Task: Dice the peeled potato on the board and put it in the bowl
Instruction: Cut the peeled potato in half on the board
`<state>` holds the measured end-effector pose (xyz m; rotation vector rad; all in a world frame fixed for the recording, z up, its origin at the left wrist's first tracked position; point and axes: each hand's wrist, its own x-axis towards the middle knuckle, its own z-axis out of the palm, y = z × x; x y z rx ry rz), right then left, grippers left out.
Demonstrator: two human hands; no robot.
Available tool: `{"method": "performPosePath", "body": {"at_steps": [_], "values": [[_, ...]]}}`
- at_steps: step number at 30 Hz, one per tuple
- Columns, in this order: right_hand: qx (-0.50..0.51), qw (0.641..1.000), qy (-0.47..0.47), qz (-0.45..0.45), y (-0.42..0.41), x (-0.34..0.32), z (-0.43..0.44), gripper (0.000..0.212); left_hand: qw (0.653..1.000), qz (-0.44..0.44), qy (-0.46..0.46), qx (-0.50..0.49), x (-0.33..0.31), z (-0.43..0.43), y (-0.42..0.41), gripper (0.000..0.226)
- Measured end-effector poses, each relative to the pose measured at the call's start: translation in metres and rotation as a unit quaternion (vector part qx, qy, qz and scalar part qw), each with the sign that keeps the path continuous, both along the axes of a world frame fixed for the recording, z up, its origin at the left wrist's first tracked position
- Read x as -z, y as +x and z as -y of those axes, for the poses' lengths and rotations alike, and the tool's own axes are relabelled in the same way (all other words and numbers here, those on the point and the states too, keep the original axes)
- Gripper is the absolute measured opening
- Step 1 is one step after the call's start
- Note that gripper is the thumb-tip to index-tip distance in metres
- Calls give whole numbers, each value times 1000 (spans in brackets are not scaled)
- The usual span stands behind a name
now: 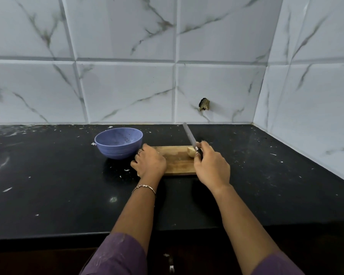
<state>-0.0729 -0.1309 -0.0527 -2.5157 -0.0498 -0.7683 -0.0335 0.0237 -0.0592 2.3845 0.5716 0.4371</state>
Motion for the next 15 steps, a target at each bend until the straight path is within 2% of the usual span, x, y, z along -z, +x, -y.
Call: {"method": "performPosePath", "body": {"at_steps": [3, 8, 12, 15], "values": [[6, 1000, 28, -8, 2, 1, 4, 21, 1000, 7, -20, 14, 0, -3, 1, 50], [11, 1000, 17, -10, 1, 3, 5, 22, 997, 38, -46, 52, 1, -10, 0, 61], [22, 1000, -4, -18, 2, 4, 5, 24, 992, 85, -69, 64, 2, -18, -4, 57], [25, 999, -9, -18, 1, 3, 4, 25, 988, 129, -52, 71, 3, -18, -10, 52]]}}
